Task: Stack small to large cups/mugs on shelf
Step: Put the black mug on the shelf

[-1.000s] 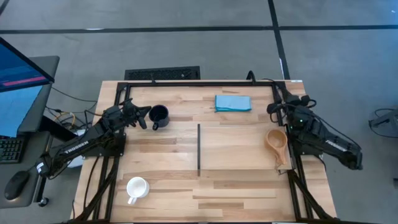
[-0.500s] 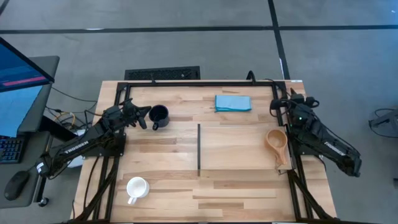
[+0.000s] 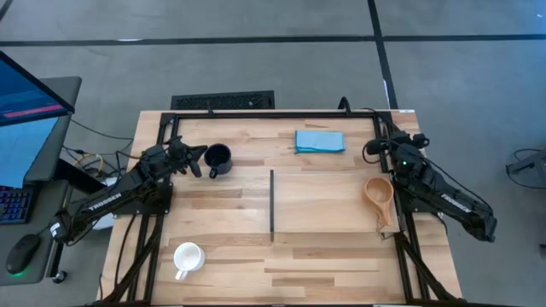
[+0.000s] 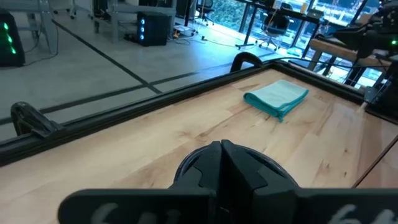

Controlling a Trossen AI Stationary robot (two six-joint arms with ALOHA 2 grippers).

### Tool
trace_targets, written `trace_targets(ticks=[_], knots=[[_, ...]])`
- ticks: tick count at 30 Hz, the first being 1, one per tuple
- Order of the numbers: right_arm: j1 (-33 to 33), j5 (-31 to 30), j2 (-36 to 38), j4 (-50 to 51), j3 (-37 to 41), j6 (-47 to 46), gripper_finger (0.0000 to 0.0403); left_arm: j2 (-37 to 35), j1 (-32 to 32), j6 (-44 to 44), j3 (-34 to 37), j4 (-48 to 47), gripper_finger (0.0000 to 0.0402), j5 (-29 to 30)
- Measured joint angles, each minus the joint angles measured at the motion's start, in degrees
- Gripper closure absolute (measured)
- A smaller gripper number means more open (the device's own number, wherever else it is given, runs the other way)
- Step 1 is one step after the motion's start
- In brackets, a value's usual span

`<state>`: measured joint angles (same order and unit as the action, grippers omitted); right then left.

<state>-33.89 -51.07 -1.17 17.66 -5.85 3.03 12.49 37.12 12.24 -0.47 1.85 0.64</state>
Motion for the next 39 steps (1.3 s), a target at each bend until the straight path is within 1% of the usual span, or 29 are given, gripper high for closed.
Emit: trace_targets(ticks=[7,14,19,22,25,30,33,35,39], knots=[[-1.15,-0.26,0.00,0.28,0.00,0.44,0.0224,-0.11,-0.01,-2.05,-0.02,0.35,0.0401,0.57],[-2.34,-0.41,0.00,0.32,-0.02,0.42,0.0223,-0.11,0.00,-2.06,-0.02,0.75,0.0401,4.86],[-2.25,-0.19,0.00,0.32,-0.02,0.41,0.0223,-0.11,0.00,-2.10,-0.02,0.74,0.0401,5.09],[-2.25,-0.17,0.00,0.32,-0.02,0.41,0.0225,-0.11,0.00,-4.12,-0.02,0.74,0.0399,5.09],[-2.25,-0.15,0.00,0.32,-0.02,0.41,0.0225,-0.11,-0.02,-5.99,-0.02,0.74,0.0381,4.57],[-2.25,-0.04,0.00,0.32,-0.02,0.41,0.0221,-0.11,-0.01,-7.05,-0.02,0.83,0.0330,4.50],[-2.25,-0.02,0.00,0.32,-0.02,0.39,0.0221,-0.13,0.00,-6.20,-0.17,1.43,0.0308,3.38],[-2.25,0.00,0.00,0.32,-0.02,-0.32,0.0222,-0.12,0.00,-6.83,-0.42,0.82,0.0300,1.44],[-2.25,0.00,0.00,0.32,-0.02,-3.50,0.0222,-0.15,-0.02,-12.20,-1.10,1.31,0.0295,-4.75]])
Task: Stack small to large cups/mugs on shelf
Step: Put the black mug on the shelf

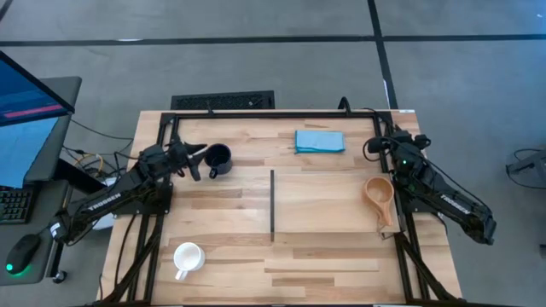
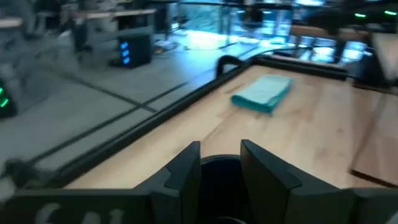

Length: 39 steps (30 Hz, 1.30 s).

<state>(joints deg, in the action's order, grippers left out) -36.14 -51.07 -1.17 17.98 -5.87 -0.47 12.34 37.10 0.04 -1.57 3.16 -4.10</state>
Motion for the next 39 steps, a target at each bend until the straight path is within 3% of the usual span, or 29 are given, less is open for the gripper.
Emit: trace_targets(ticks=[6,13,25,31,39], knots=[[0.00,0.00,0.00,0.00,0.00,0.03,0.0218,0.03,0.02,-2.39,-0.06,-0.25,0.0295,-1.83],[0.00,0.00,0.00,-0.02,-0.02,0.00,0.0220,0.02,0.00,-2.43,-0.15,-0.26,0.0295,-9.30],[0.00,0.02,0.00,0.00,-0.02,-0.02,0.0220,0.04,0.00,-6.85,-0.61,-0.89,0.0295,-10.55],[0.00,0.02,0.00,0.00,-0.02,-0.02,0.0223,0.26,-1.51,-9.98,-4.97,-2.51,0.0295,-10.03],[-0.02,0.04,0.00,0.02,-0.02,-0.06,0.0218,4.61,-6.72,-5.58,-8.42,-3.59,0.0295,-8.64]])
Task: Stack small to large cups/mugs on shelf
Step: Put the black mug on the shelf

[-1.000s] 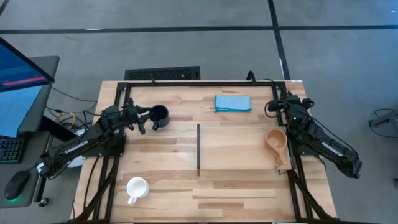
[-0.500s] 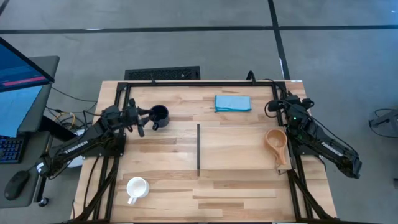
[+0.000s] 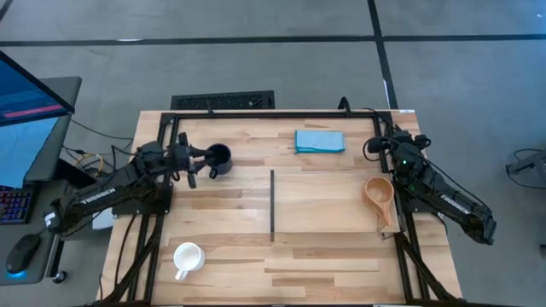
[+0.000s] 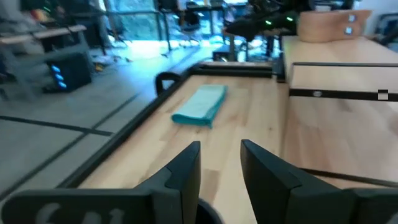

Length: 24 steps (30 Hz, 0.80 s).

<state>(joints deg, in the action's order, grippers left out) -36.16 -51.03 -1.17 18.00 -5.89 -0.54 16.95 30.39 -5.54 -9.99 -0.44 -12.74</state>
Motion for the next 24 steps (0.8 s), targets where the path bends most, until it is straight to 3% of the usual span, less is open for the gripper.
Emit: trace_targets(ticks=[7,16,24], knots=[[0.02,0.00,0.00,0.02,0.00,0.00,0.0221,6.73,-5.38,-4.33,-7.18,-5.25,0.0295,7.03],[0.02,0.00,0.00,0.26,-0.04,0.00,0.0221,15.33,-7.82,-10.29,-19.65,-21.40,0.0295,15.44],[0.02,0.20,0.00,0.35,-0.04,0.00,0.0221,22.99,-7.82,-12.21,-21.61,-25.01,0.0295,17.21]])
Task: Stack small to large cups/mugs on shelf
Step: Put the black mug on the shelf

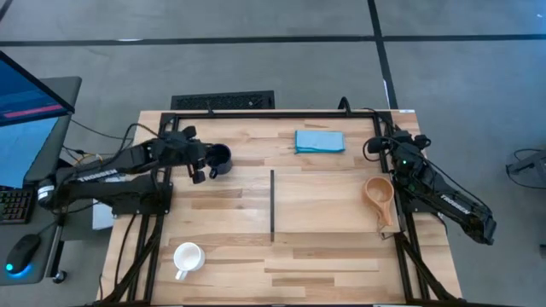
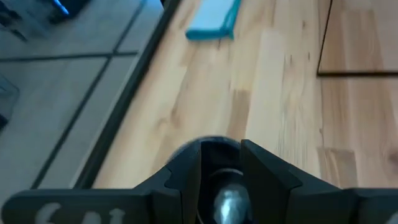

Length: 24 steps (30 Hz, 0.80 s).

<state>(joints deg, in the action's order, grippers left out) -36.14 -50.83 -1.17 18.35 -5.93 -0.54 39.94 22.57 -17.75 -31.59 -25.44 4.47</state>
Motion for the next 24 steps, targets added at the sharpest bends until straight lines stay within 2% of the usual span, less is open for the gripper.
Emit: trace_targets(ticks=[14,24], knots=[[0.00,0.00,0.00,0.02,0.00,0.00,0.0221,14.25,0.02,2.65,0.02,0.04,0.0295,0.02],[0.00,0.00,0.00,0.02,0.00,0.00,0.0221,16.97,0.02,4.49,0.02,0.99,0.0295,-3.15]])
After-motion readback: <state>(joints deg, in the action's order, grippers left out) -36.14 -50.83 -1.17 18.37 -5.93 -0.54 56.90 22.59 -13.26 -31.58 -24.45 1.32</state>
